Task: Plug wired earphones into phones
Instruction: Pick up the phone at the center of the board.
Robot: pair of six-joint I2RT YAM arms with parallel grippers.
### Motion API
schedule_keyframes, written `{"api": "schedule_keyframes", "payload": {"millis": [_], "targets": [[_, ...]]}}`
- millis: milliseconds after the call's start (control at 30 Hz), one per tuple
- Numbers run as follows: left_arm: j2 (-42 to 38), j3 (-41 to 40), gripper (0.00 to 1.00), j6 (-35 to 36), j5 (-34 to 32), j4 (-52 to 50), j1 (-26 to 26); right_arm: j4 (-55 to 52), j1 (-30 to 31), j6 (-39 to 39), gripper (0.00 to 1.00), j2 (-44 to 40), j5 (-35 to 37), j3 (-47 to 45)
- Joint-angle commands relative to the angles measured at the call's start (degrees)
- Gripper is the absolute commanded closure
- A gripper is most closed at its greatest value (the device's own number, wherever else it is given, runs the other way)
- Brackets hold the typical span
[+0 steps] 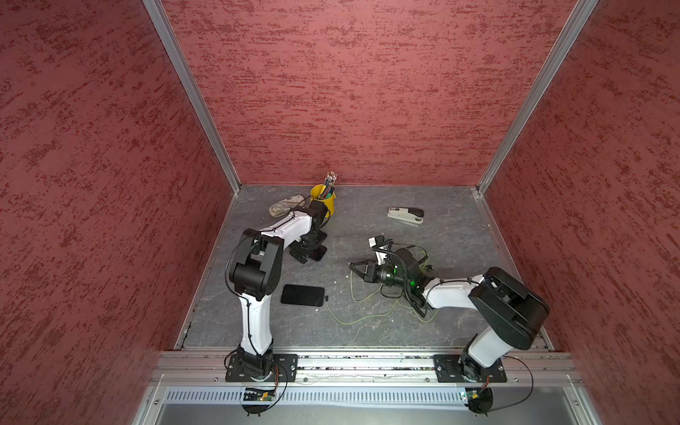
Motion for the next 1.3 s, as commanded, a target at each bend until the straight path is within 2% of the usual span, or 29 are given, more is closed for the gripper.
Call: {"api": "schedule_keyframes", "payload": {"millis": [0, 200, 533, 733, 800, 1033, 1267], "targets": [[1.5, 0.9, 0.05, -0.8, -1.1, -0.9, -0.3, -0.4, -0.3, -0.6, 1.0, 0.7, 0.6, 1.2], [2.9, 2.3, 0.07, -0.6, -0.8, 0.5, -0.3, -1.6, -0.3, -1.1, 1.0, 0.3, 0.6, 1.2], [7.6, 6.2, 0.08, -0.2, -1.2, -2.7, -0.8, -3.3, -0.3, -1.7, 1.0, 0.9, 0.8, 1.7], [9.2, 8.1, 0.21, -0.5, -2.4, -5.1, -1.5, -5.6, -0.3, -2.0, 1.0, 1.3, 0.7, 2.6], [9.9, 8.7, 0.21, -0.9, -2.5, -6.1, -1.9, -6.0, -0.2, -2.0, 1.0, 1.3, 1.4, 2.4], [10.3, 7.8, 0.21, -3.2, 0.0, -5.5, -2.3, -3.8, -0.2, -0.6, 1.0, 2.8, 1.6, 1.9], [7.4, 5.2, 0.27, -4.5, 3.0, -3.8, -2.5, 0.9, -0.2, 1.1, 1.0, 5.4, 1.3, 0.9]]}}
